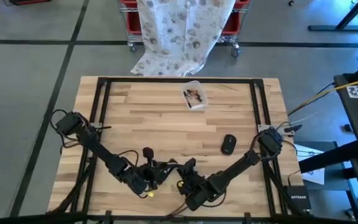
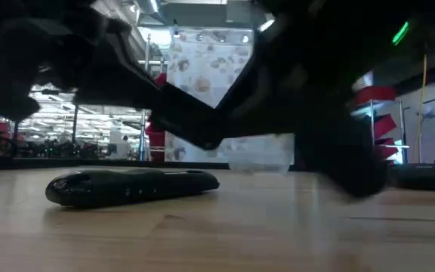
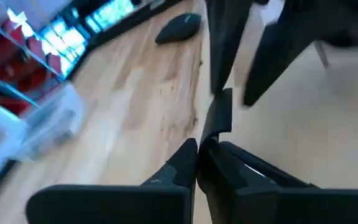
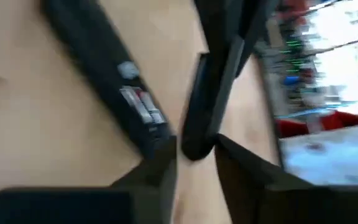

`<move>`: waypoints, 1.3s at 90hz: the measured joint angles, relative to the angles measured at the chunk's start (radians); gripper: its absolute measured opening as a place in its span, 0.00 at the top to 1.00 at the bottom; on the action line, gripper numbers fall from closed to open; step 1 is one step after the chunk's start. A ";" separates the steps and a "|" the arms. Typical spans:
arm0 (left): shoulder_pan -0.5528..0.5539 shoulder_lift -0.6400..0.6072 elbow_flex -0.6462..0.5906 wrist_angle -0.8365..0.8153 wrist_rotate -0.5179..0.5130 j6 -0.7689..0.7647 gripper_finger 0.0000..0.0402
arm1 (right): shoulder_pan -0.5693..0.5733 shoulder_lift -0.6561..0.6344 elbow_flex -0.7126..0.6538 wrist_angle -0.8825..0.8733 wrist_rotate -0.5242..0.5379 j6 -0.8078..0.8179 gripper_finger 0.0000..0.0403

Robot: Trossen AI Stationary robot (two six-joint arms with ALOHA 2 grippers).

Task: Insert battery
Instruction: Close the remote control cover

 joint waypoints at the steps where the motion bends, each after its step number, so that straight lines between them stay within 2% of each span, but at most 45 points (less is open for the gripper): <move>1: -0.002 0.000 0.002 0.000 -0.008 0.010 1.00 | 0.000 -0.008 0.000 -0.014 -0.013 0.018 0.69; 7: -0.010 -0.002 0.010 0.002 -0.067 0.060 1.00 | -0.001 -0.045 0.001 -0.114 -0.109 0.139 0.63; 15: -0.026 -0.003 0.017 0.002 -0.135 0.125 1.00 | 0.000 -0.082 -0.010 -0.242 -0.178 0.290 0.56; 28: -0.056 -0.003 0.037 0.003 -0.161 0.284 1.00 | -0.003 -0.173 -0.127 -0.180 -0.289 0.414 0.50; 39: -0.084 0.005 0.044 0.004 -0.164 0.417 1.00 | -0.031 -0.271 -0.309 0.104 -0.448 0.475 0.48; 53: -0.124 0.040 0.044 0.001 -0.172 0.612 1.00 | -0.096 -0.341 -0.564 0.702 -0.674 0.610 0.48; 62: -0.134 0.064 0.044 0.003 -0.179 0.710 1.00 | -0.156 -0.340 -0.678 1.016 -0.750 0.767 0.48; 68: -0.134 0.075 0.044 0.005 -0.185 0.737 1.00 | -0.200 -0.336 -0.725 1.129 -0.780 0.878 0.48; 79: -0.135 0.078 0.044 0.013 -0.197 0.739 1.00 | -0.270 -0.332 -0.753 1.167 -0.860 0.971 0.48; 102: -0.132 0.077 0.044 0.091 -0.243 0.760 1.00 | -0.354 -0.318 -0.693 1.171 -1.006 0.979 0.48; 117: -0.130 0.077 0.044 0.118 -0.308 0.763 1.00 | -0.367 -0.286 -0.656 1.155 -1.016 1.003 0.48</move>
